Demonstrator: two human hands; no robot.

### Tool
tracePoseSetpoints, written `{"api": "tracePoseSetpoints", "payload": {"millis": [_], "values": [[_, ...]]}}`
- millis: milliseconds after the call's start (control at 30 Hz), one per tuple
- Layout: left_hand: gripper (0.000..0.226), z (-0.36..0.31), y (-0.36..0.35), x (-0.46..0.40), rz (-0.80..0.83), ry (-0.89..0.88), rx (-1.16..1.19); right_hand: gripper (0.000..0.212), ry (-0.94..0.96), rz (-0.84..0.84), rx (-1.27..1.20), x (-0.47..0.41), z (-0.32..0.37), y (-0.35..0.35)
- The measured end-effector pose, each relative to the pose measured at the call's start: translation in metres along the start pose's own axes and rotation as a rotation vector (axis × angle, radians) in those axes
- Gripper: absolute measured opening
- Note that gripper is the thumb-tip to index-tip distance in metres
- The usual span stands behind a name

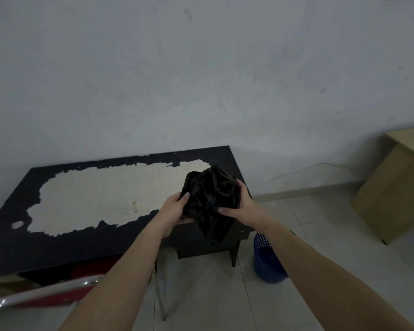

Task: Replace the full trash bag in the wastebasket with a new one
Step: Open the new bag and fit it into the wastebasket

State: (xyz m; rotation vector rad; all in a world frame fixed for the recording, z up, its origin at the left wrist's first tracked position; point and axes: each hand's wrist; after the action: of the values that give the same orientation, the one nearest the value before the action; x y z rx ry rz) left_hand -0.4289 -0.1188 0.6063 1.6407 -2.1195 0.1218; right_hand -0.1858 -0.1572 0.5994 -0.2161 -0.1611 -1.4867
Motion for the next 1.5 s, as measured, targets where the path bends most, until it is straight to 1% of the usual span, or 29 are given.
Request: {"api": "tracePoseSetpoints", "payload": {"millis": [100, 200, 267, 300, 333, 367, 400, 467, 500, 567, 600, 633, 667, 733, 767, 800, 833, 867, 933, 967, 1033, 1067, 1167, 1233, 1267, 1367, 1433, 1467, 1500], "values": [[0.029, -0.012, 0.011, -0.002, -0.024, 0.037, 0.03, 0.084, 0.06, -0.097, -0.15, -0.001, 0.009, -0.005], [0.033, -0.017, 0.017, -0.005, -0.039, 0.135, -0.056, 0.065, 0.043, -0.137, -0.335, 0.002, 0.019, -0.005], [0.038, -0.019, 0.019, -0.005, -0.036, 0.146, -0.303, 0.053, 0.033, -0.137, -0.424, 0.003, 0.027, -0.003], [0.044, -0.02, 0.02, -0.005, -0.066, 0.084, -0.487, 0.048, 0.023, -0.131, -0.461, 0.004, 0.031, -0.002], [0.054, -0.022, 0.02, -0.006, -0.11, -0.03, -0.616, 0.046, 0.015, -0.123, -0.487, 0.006, 0.034, -0.001], [0.06, -0.026, 0.019, -0.005, -0.125, -0.17, -0.641, 0.046, 0.011, -0.114, -0.506, 0.007, 0.037, 0.001], [0.064, -0.031, 0.018, -0.002, -0.092, -0.293, -0.576, 0.046, 0.009, -0.108, -0.517, 0.009, 0.039, 0.003], [0.059, -0.045, 0.013, 0.007, 0.073, -0.426, -0.411, 0.045, 0.008, -0.102, -0.509, 0.011, 0.044, 0.005], [0.054, -0.051, 0.009, 0.011, 0.142, -0.463, -0.415, 0.044, 0.007, -0.094, -0.488, 0.012, 0.045, 0.006], [0.043, -0.057, 0.002, 0.013, 0.155, -0.57, -0.584, 0.048, 0.009, -0.078, -0.453, 0.015, 0.049, 0.004], [0.029, -0.057, -0.002, 0.01, 0.096, -0.6, -0.688, 0.052, -0.001, -0.075, -0.449, 0.016, 0.051, 0.005], [0.013, -0.058, -0.006, 0.008, 0.028, -0.598, -0.731, 0.063, -0.026, -0.074, -0.45, 0.018, 0.054, 0.007], [0.011, -0.06, -0.009, 0.007, -0.045, -0.577, -0.729, 0.082, -0.063, -0.061, -0.434, 0.022, 0.057, 0.01], [0.023, -0.062, -0.011, 0.004, -0.192, -0.496, -0.662, 0.119, -0.149, 0.027, -0.298, 0.03, 0.06, 0.019], [0.026, -0.064, -0.011, 0.003, -0.239, -0.454, -0.624, 0.126, -0.177, 0.101, -0.191, 0.034, 0.06, 0.023], [0.027, -0.064, -0.01, 0.002, -0.264, -0.414, -0.596, 0.126, -0.187, 0.176, -0.089, 0.037, 0.058, 0.024], [0.027, -0.064, -0.009, 0.0, -0.276, -0.385, -0.585, 0.118, -0.181, 0.22, -0.011, 0.039, 0.057, 0.024], [0.026, -0.064, -0.009, -0.001, -0.28, -0.362, -0.584, 0.103, -0.159, 0.222, 0.041, 0.039, 0.056, 0.025], [0.023, -0.066, -0.011, 0.0, -0.271, -0.334, -0.552, 0.06, -0.083, 0.108, 0.055, 0.04, 0.058, 0.03], [0.023, -0.066, -0.011, 0.0, -0.265, -0.326, -0.528, 0.044, -0.056, 0.045, 0.025, 0.041, 0.059, 0.033], [0.026, -0.067, -0.01, 0.002, -0.238, -0.296, -0.47, 0.024, -0.031, -0.05, -0.045, 0.042, 0.061, 0.043], [0.031, -0.068, -0.01, 0.004, -0.207, -0.264, -0.416, 0.019, -0.044, -0.091, -0.092, 0.043, 0.063, 0.048], [0.045, -0.075, -0.009, 0.018, -0.063, -0.224, -0.241, 0.029, -0.203, -0.178, -0.352, 0.047, 0.067, 0.06], [0.048, -0.076, -0.01, 0.025, 0.033, -0.297, -0.198, 0.038, -0.312, -0.165, -0.544, 0.049, 0.066, 0.068], [0.052, -0.076, -0.01, 0.027, 0.072, -0.349, -0.21, 0.037, -0.354, -0.173, -0.634, 0.049, 0.063, 0.072], [0.076, -0.074, -0.015, 0.031, 0.108, -0.484, -0.419, 0.024, -0.5, -0.266, -0.84, 0.044, 0.05, 0.077], [0.095, -0.076, -0.022, 0.032, 0.071, -0.551, -0.656, 0.029, -0.557, -0.294, -0.863, 0.04, 0.042, 0.079], [0.097, -0.077, -0.028, 0.031, 0.044, -0.583, -0.751, 0.031, -0.577, -0.278, -0.869, 0.038, 0.039, 0.078], [0.09, -0.078, -0.033, 0.03, 0.012, -0.608, -0.818, 0.031, -0.597, -0.253, -0.885, 0.036, 0.037, 0.076]]}}
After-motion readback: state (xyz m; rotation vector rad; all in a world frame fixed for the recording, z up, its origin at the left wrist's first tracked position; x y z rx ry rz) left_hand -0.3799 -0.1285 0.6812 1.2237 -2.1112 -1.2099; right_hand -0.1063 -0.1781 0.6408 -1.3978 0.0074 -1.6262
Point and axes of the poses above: each hand's wrist, its own x-axis away from the middle knuckle, its own y-axis out of the back of the hand, z = x × y, and after that the axes turned 15 degrees about -x, right-handed
